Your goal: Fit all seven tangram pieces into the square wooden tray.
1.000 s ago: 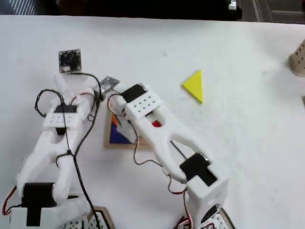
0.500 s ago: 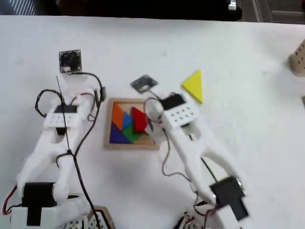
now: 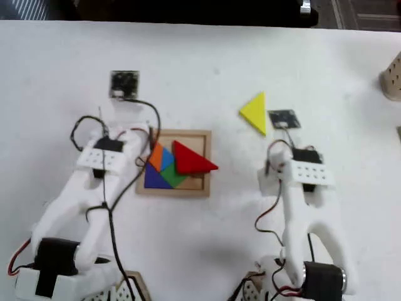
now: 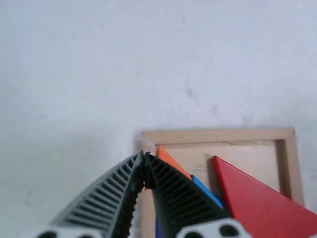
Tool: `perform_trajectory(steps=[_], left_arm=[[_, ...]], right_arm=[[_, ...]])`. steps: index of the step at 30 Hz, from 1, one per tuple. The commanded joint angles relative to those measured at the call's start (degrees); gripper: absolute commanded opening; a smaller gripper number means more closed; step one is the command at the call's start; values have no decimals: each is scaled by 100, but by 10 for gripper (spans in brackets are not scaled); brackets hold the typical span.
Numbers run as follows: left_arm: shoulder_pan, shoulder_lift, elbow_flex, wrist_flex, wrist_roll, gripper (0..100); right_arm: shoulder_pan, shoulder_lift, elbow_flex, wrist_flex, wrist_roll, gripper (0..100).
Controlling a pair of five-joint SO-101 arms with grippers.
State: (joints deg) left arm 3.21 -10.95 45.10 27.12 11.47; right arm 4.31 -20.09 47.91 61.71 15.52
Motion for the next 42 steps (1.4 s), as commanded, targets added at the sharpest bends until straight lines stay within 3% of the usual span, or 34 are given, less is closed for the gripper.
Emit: perform_trajectory(steps=[1, 8, 11, 19, 33, 42], left_arm=[[769, -787, -88, 651, 18, 21], [2879, -2633, 1204, 1064, 9, 23], [3292, -2932, 1459, 1099, 9, 23], [3319, -1534, 958, 1055, 9, 23], [2695, 1033, -730, 862, 9, 23], [2035, 1349, -1345, 633, 9, 23]], right_arm=[[453, -251, 105, -180, 229, 18], [505, -224, 141, -198, 229, 18], [505, -224, 141, -198, 229, 18], [505, -215, 141, -198, 229, 20], [488, -215, 141, -198, 229, 21], [479, -215, 141, -198, 229, 21]])
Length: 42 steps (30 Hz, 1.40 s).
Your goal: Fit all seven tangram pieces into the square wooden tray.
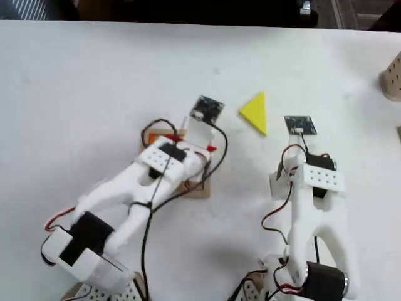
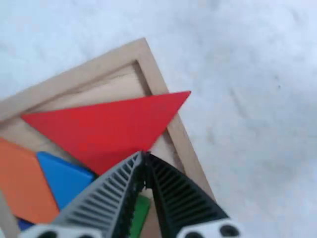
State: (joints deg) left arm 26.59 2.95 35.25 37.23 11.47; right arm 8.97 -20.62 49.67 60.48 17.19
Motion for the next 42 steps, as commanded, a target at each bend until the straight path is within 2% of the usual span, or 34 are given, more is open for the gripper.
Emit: perform_trajectory(steps=[1, 7, 11, 18, 20, 24, 33, 42], left_arm=[[-356, -31, -352, -492, 9, 23], [-690, -31, -360, -651, 18, 23], [-629, -84, -343, -615, 18, 23], [725, -57, -88, -615, 18, 23], [866, -31, -35, -774, 18, 23], [646, -22, -35, -1099, 26, 23], [-171, 75, -62, -1099, 26, 23], [365, 242, -88, -1090, 26, 23]], right_arm=[[13, -163, -35, -75, 62, 21], [13, -163, -35, -75, 62, 21], [13, -163, -35, -75, 62, 21], [4, -163, -35, -75, 70, 21], [4, -163, -35, -75, 70, 21], [4, -163, -35, -75, 70, 21], [4, -163, -35, -66, 70, 21], [22, -163, -26, -66, 70, 21]])
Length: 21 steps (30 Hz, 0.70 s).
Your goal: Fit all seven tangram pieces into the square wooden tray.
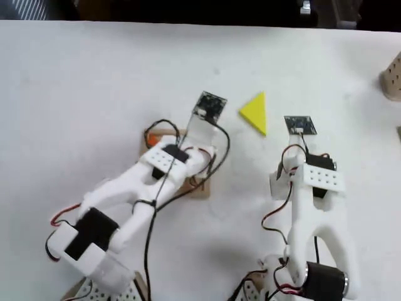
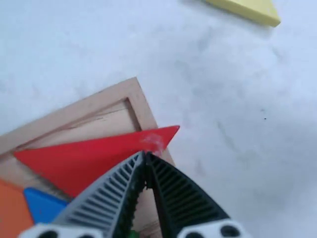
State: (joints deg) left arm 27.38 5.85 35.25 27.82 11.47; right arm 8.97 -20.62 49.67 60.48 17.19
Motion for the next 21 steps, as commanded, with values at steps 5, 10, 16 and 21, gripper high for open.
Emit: perform_trajectory(steps=[5, 10, 16, 21], left_arm=[[242, -4, -88, -158, 26, 23], [40, 4, -88, -158, 26, 23], [-435, 4, -88, -158, 26, 24], [-787, 4, -88, -158, 26, 24]], right_arm=[[22, -163, -26, -66, 70, 21], [22, -163, -26, -66, 70, 21], [40, -163, 44, -66, 70, 21], [40, -163, 62, -66, 70, 21]])
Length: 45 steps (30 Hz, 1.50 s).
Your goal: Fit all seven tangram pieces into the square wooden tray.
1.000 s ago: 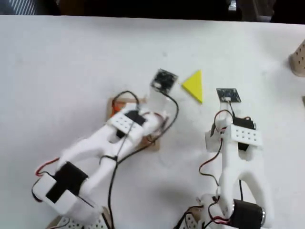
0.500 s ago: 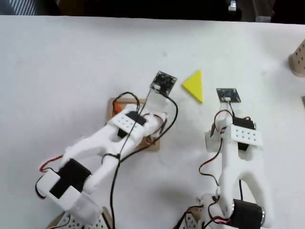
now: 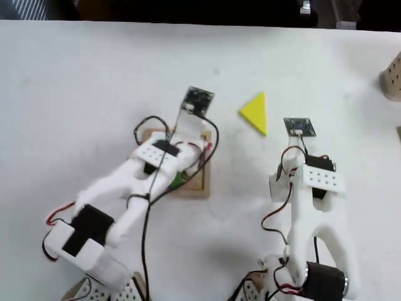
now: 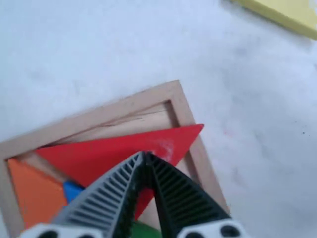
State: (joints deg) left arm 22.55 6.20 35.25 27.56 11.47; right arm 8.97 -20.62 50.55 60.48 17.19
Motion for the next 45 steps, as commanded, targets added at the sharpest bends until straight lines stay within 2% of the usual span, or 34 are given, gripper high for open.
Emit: perform_trajectory(steps=[1, 12, 15, 18, 21, 24, 29, 33, 39, 45], left_arm=[[-356, -31, -88, -132, 26, 24], [-453, -382, -176, -70, 53, 22], [-57, -1077, 9, 123, 62, 22], [514, -1587, 571, -26, 62, 23], [936, -1508, 897, -475, 62, 23], [1051, -989, 712, -492, 62, 23], [857, 101, -211, 26, 62, 23], [409, 514, -862, 466, 62, 23], [-171, 567, -958, 448, 62, 23], [-198, 558, -958, 457, 44, 23]], right_arm=[[40, -163, -26, -66, 70, 21], [22, -163, -26, -66, 70, 21], [22, -163, -26, -66, 70, 21], [22, -163, -26, -66, 70, 21], [13, -163, -26, -75, 70, 21], [13, -163, -26, -75, 70, 21], [13, -163, -26, -75, 70, 21], [13, -163, -26, -75, 70, 21], [13, -163, -26, -75, 70, 21], [13, -163, -26, -75, 70, 21]])
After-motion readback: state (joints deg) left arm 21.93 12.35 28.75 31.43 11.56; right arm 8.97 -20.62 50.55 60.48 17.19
